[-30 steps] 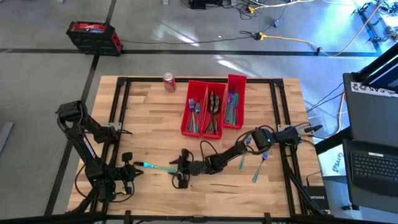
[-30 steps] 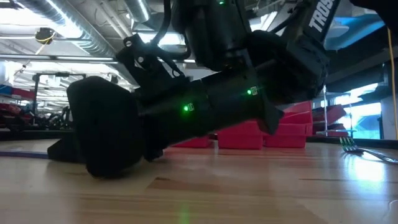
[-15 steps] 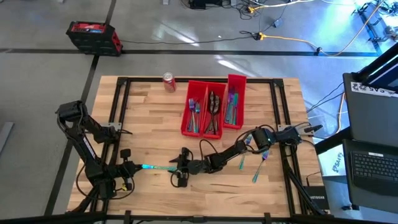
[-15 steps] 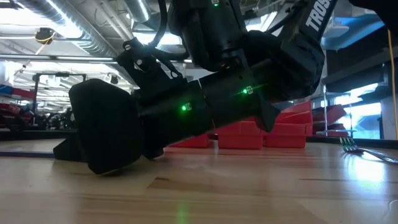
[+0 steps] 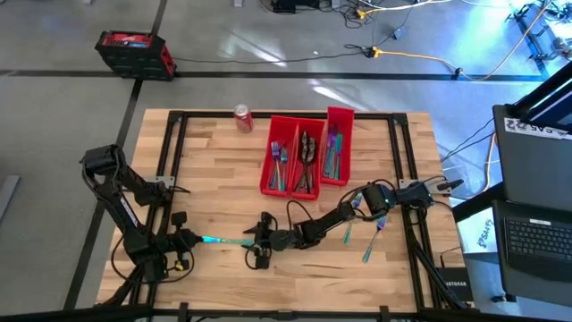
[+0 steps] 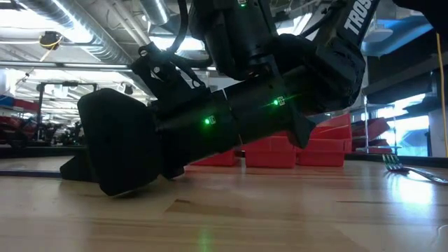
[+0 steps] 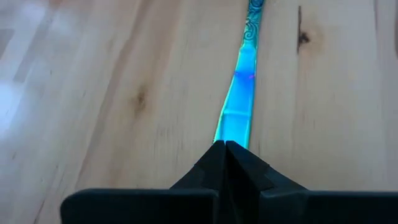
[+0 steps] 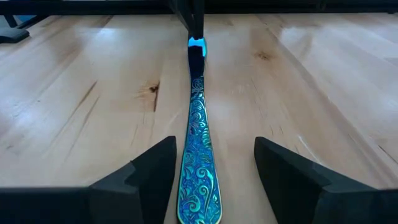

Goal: Sort silverware
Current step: Put the purple table knife into the right red bin

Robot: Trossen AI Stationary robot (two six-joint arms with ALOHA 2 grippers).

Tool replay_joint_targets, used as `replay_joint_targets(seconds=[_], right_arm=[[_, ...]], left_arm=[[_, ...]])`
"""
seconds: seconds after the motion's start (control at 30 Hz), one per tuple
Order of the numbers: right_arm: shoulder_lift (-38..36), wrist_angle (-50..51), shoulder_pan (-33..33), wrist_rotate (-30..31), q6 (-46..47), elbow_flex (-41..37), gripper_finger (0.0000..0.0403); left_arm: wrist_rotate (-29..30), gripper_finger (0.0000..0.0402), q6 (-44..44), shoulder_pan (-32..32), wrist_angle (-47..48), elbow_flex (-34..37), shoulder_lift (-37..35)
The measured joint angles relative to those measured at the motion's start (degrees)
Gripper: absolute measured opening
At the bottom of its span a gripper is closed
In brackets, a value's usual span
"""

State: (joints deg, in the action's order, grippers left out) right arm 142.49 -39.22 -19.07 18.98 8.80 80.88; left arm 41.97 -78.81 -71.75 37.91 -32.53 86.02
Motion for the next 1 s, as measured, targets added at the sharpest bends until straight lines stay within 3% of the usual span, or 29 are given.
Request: replay_joint_targets(seconds=[0.47, 1.0], right_arm=[[0.07, 0.33, -0.02, -0.04, 0.31, -0.04, 0.0202], [0.11, 0.23, -0.02, -0.09, 0.37, -0.07, 0.0202]], left_arm=[[-0.69, 0.0, 1.09, -0.11, -0.96, 0.24, 0.0], [-0.84, 0.0, -3.66, -0.15, -5.88, 3.69, -0.15]])
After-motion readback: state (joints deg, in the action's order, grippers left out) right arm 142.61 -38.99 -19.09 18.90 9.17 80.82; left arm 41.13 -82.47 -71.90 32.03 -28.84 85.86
